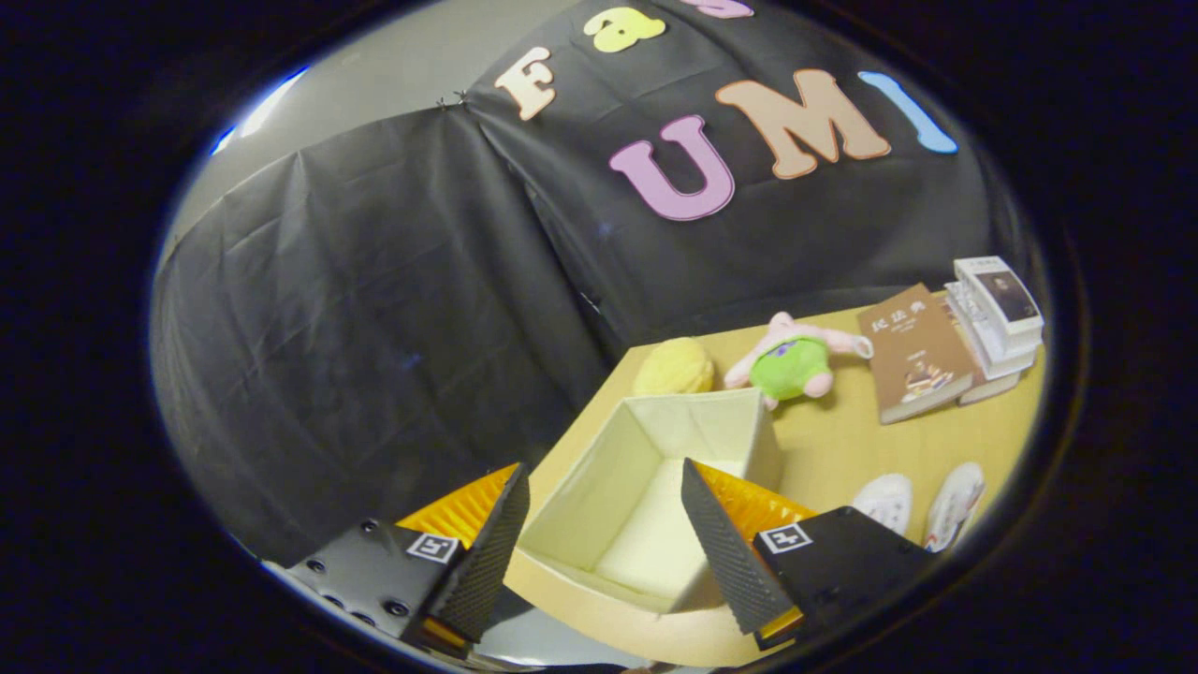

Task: Open the storage box then place both shoes into the box .Put the left shoe in first, then the right shoe, with the right side of both shoes facing outward in a uniform manner.

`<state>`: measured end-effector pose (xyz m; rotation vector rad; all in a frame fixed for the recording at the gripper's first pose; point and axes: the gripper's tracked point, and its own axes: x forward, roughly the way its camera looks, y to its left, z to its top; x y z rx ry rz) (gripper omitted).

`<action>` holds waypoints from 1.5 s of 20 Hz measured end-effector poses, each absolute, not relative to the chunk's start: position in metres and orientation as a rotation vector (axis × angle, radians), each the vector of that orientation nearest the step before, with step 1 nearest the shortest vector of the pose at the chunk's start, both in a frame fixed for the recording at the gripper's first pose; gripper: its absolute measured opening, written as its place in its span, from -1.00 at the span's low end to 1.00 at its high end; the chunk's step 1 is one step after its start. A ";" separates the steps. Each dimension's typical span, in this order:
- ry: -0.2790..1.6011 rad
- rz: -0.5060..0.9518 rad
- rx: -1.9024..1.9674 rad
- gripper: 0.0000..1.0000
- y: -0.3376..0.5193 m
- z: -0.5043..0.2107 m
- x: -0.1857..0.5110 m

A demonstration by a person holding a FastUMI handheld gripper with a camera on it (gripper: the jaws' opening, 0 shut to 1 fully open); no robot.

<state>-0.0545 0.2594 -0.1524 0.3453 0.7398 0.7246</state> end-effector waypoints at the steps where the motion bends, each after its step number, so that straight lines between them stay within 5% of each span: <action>1: 0.735 0.708 0.326 1.00 0.246 -0.155 -0.053; 15: 0.801 0.577 -0.059 1.00 0.105 -0.249 -0.054; 27: 1.107 0.577 -0.154 1.00 0.049 -0.379 -0.086; 30: 1.157 0.603 -0.144 0.68 0.053 -0.390 -0.088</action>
